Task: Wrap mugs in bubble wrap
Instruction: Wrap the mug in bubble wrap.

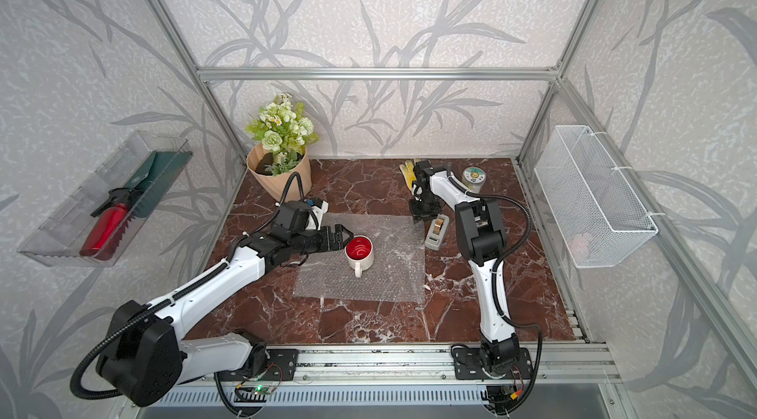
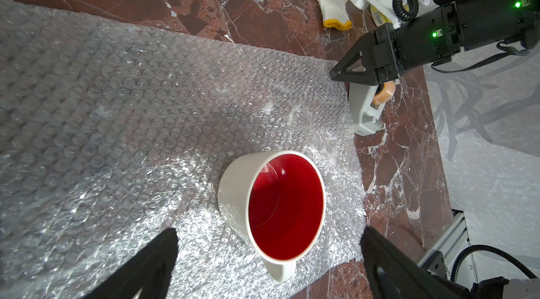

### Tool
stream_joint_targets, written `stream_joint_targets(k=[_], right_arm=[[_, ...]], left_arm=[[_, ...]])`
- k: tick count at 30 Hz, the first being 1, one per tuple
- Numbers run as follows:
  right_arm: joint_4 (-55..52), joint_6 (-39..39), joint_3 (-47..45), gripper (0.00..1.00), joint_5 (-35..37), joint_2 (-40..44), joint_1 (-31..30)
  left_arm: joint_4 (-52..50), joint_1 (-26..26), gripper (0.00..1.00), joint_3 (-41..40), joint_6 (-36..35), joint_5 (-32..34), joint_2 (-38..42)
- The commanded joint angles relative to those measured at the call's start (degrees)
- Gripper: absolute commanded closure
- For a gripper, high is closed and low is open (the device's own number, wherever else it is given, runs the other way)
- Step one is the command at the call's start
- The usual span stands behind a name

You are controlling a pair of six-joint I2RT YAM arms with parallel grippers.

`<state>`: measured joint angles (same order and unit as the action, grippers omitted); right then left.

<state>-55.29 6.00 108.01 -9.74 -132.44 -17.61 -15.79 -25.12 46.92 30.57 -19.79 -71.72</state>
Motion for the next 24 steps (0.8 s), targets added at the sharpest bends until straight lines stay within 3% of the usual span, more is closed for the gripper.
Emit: stream_joint_targets(k=[1, 7, 18, 24], right_arm=[[-2.46, -0.03, 0.95, 0.66, 0.06, -1.68, 0.38], [-2.63, 0.09, 1.14, 0.72, 0.87, -2.29, 0.16], [-2.05, 1.82, 1.18, 1.00, 0.84, -1.52, -0.85], [0.36, 4.09, -0.68, 1.00, -2.45, 5.35, -1.44]], left_arm=[[-0.55, -0.26, 0.01, 1.25, -0.96, 0.27, 0.35], [-1.03, -0.24, 0.01, 0.97, -0.95, 0.73, 0.65], [-2.28, -0.21, 0.01, -0.33, -0.09, 2.33, 3.36], [-4.56, -0.26, 0.02, -0.42, 0.63, 3.58, 6.23]])
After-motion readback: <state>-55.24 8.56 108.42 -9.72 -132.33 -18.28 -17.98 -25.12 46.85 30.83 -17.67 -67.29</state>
